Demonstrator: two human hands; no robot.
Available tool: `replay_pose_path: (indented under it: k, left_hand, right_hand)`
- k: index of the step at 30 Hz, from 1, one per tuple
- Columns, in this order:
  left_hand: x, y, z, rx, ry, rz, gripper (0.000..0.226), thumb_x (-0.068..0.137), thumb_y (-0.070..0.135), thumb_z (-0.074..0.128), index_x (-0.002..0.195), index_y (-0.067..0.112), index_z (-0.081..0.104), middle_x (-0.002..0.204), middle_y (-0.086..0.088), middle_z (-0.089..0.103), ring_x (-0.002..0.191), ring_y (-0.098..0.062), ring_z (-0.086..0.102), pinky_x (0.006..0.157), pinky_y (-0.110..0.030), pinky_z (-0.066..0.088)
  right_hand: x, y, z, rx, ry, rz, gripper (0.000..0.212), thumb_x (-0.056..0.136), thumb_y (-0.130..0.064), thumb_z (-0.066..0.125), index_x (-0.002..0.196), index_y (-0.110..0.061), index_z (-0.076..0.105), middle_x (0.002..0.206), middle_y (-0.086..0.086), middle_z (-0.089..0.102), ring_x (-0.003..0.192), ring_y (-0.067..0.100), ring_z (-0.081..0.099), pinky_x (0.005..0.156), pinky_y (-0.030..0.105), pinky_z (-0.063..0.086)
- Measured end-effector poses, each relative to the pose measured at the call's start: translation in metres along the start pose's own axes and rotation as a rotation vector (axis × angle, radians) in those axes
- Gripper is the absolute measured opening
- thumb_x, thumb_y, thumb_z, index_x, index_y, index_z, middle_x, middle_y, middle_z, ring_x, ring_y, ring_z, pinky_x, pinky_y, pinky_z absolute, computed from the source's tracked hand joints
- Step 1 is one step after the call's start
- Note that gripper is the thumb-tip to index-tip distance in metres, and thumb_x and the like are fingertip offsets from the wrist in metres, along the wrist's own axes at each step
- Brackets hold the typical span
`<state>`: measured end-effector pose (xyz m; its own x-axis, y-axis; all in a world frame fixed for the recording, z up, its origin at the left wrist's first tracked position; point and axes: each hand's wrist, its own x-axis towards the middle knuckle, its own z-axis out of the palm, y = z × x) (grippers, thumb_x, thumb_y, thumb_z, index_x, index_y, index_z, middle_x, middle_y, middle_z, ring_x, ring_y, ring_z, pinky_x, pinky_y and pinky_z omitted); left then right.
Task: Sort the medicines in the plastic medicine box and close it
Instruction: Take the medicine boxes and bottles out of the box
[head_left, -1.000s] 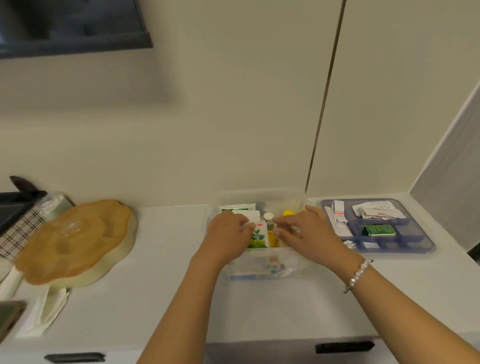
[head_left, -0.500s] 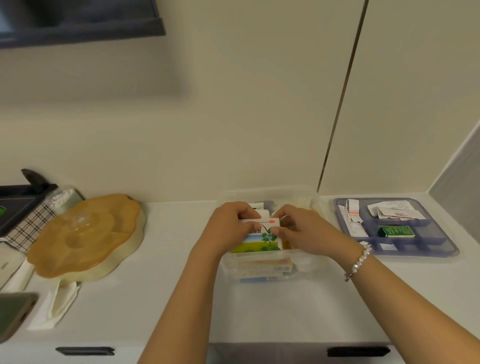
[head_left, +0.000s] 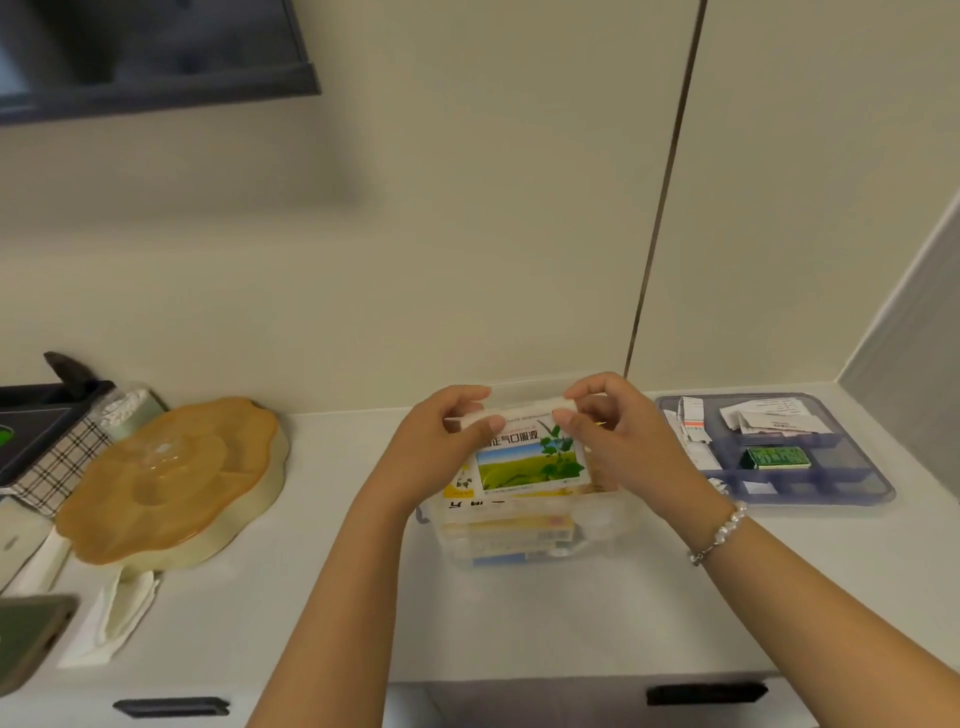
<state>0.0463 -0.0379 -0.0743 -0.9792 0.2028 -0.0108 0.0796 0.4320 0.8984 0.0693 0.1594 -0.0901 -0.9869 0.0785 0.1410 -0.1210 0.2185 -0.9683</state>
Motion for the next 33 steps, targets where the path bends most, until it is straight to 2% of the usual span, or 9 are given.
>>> replay_pose_path:
  k: [5, 8, 11, 14, 17, 20, 26, 30, 33]
  left_hand:
    - [-0.007, 0.022, 0.015, -0.274, -0.069, -0.038, 0.043, 0.080, 0.036, 0.067, 0.120, 0.029, 0.056, 0.103, 0.003, 0.072, 0.089, -0.015, 0.071, 0.080, -0.035, 0.058]
    - [-0.012, 0.038, 0.039, -0.393, -0.085, -0.010, 0.038, 0.078, 0.027, 0.071, 0.114, 0.018, 0.063, 0.092, 0.001, 0.076, 0.082, -0.014, 0.072, 0.067, -0.025, 0.057]
    - [-0.022, 0.047, 0.074, -0.479, -0.095, -0.016, 0.029, 0.077, 0.016, 0.072, 0.106, 0.013, 0.067, 0.078, 0.005, 0.076, 0.070, -0.010, 0.072, 0.055, -0.019, 0.054]
    - [-0.033, 0.050, 0.111, -0.510, -0.136, -0.021, 0.022, 0.076, 0.014, 0.073, 0.096, 0.018, 0.065, 0.069, 0.011, 0.075, 0.066, -0.007, 0.071, 0.053, -0.018, 0.054]
    - [-0.042, 0.049, 0.142, -0.514, -0.165, -0.024, 0.025, 0.076, 0.017, 0.074, 0.099, 0.017, 0.065, 0.070, 0.013, 0.074, 0.068, -0.007, 0.071, 0.053, -0.018, 0.054]
    - [-0.047, 0.043, 0.171, -0.469, -0.209, -0.059, 0.014, 0.078, 0.020, 0.072, 0.087, 0.029, 0.066, 0.068, 0.017, 0.073, 0.069, -0.005, 0.071, 0.057, -0.021, 0.057]
    - [-0.048, 0.025, 0.213, -0.258, -0.300, -0.267, 0.026, 0.087, 0.029, 0.060, 0.112, 0.022, 0.065, 0.085, 0.011, 0.071, 0.080, -0.009, 0.069, 0.080, -0.033, 0.058]
    - [-0.042, 0.020, 0.227, -0.258, -0.267, -0.409, 0.026, 0.090, 0.022, 0.056, 0.113, 0.012, 0.065, 0.081, 0.007, 0.067, 0.076, -0.009, 0.066, 0.072, -0.023, 0.055]
    - [-0.038, 0.017, 0.232, -0.299, -0.255, -0.459, 0.025, 0.090, 0.018, 0.057, 0.112, 0.010, 0.065, 0.080, 0.005, 0.068, 0.082, -0.014, 0.068, 0.076, -0.026, 0.055]
  right_hand:
    - [-0.013, -0.014, -0.033, 0.210, 0.136, 0.064, 0.008, 0.082, -0.024, 0.065, 0.088, -0.022, 0.061, 0.076, 0.004, 0.075, 0.071, 0.015, 0.069, 0.066, 0.030, 0.056]
    - [-0.027, -0.019, -0.063, 0.248, 0.165, 0.097, 0.003, 0.080, -0.022, 0.066, 0.082, -0.022, 0.064, 0.070, 0.001, 0.075, 0.060, 0.012, 0.068, 0.052, 0.020, 0.053]
    - [-0.045, -0.020, -0.099, 0.210, 0.143, 0.183, 0.003, 0.078, -0.023, 0.068, 0.079, -0.021, 0.065, 0.074, 0.007, 0.075, 0.062, 0.019, 0.069, 0.053, 0.027, 0.054]
    - [-0.064, -0.016, -0.136, 0.173, 0.078, 0.262, 0.009, 0.075, -0.021, 0.069, 0.082, -0.017, 0.064, 0.079, 0.009, 0.075, 0.065, 0.019, 0.070, 0.057, 0.024, 0.056]
    - [-0.078, -0.008, -0.163, 0.173, 0.043, 0.363, 0.016, 0.074, -0.018, 0.067, 0.087, -0.011, 0.063, 0.083, 0.010, 0.076, 0.070, 0.019, 0.071, 0.055, 0.022, 0.056]
    - [-0.085, 0.006, -0.181, 0.139, 0.026, 0.482, 0.013, 0.079, -0.015, 0.065, 0.090, -0.008, 0.063, 0.083, 0.009, 0.076, 0.071, 0.018, 0.072, 0.054, 0.023, 0.056]
    - [-0.087, 0.044, -0.193, -0.023, 0.031, 0.645, 0.012, 0.081, -0.015, 0.066, 0.089, -0.009, 0.059, 0.078, 0.006, 0.075, 0.070, 0.016, 0.072, 0.055, 0.025, 0.058]
    - [-0.082, 0.066, -0.189, -0.131, 0.072, 0.716, 0.017, 0.080, -0.020, 0.068, 0.090, -0.012, 0.057, 0.076, 0.003, 0.073, 0.066, 0.013, 0.071, 0.052, 0.022, 0.055]
    - [-0.078, 0.077, -0.186, -0.279, 0.099, 0.743, 0.012, 0.082, -0.026, 0.065, 0.082, -0.016, 0.059, 0.077, 0.001, 0.070, 0.067, 0.012, 0.067, 0.054, 0.020, 0.051]
